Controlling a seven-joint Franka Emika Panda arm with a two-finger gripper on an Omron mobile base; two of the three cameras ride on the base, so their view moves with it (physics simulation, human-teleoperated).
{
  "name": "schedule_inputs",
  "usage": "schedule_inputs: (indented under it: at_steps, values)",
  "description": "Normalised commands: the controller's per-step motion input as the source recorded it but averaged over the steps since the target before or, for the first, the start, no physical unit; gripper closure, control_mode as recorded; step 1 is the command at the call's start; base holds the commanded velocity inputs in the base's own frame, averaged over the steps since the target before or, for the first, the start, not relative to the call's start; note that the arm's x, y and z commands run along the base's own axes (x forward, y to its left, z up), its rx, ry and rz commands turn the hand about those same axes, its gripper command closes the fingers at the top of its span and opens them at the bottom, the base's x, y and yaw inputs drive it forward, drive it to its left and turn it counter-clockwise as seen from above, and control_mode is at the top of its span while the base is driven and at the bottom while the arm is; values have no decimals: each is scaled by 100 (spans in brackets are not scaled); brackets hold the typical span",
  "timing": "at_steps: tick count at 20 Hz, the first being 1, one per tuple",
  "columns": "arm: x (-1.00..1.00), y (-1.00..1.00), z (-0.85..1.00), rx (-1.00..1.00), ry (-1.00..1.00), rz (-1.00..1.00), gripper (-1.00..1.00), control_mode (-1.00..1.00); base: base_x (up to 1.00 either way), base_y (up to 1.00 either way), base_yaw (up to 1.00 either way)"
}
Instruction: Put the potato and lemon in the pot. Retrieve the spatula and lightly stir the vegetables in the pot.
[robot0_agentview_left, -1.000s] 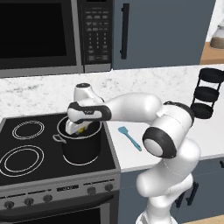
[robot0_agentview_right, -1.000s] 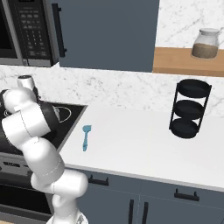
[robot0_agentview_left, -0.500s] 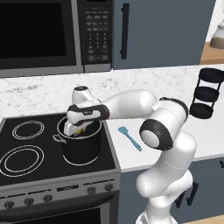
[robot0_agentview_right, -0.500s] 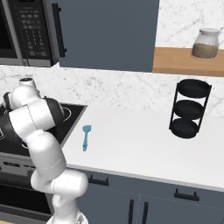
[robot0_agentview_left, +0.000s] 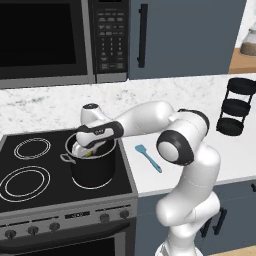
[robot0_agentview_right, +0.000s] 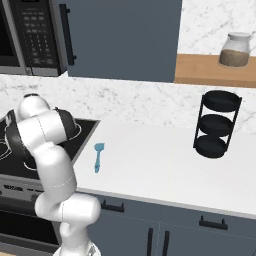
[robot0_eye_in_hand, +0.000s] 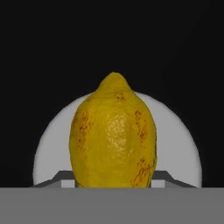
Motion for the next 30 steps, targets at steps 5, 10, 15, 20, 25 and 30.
schedule_inputs:
  at_steps: [5, 10, 15, 20, 25, 30]
  values:
    - [9, 2, -20, 0, 0, 0, 100, -100, 0, 0, 0]
    - [7, 0, -13, 0, 0, 0, 100, -100, 0, 0, 0]
    - [2, 0, -5, 0, 0, 0, 100, -100, 0, 0, 0]
    - [0, 0, 0, 0, 0, 0, -100, -100, 0, 0, 0]
    - [0, 0, 0, 0, 0, 0, -100, -100, 0, 0, 0]
    - [-11, 0, 5, 4, -4, 0, -100, -100, 0, 0, 0]
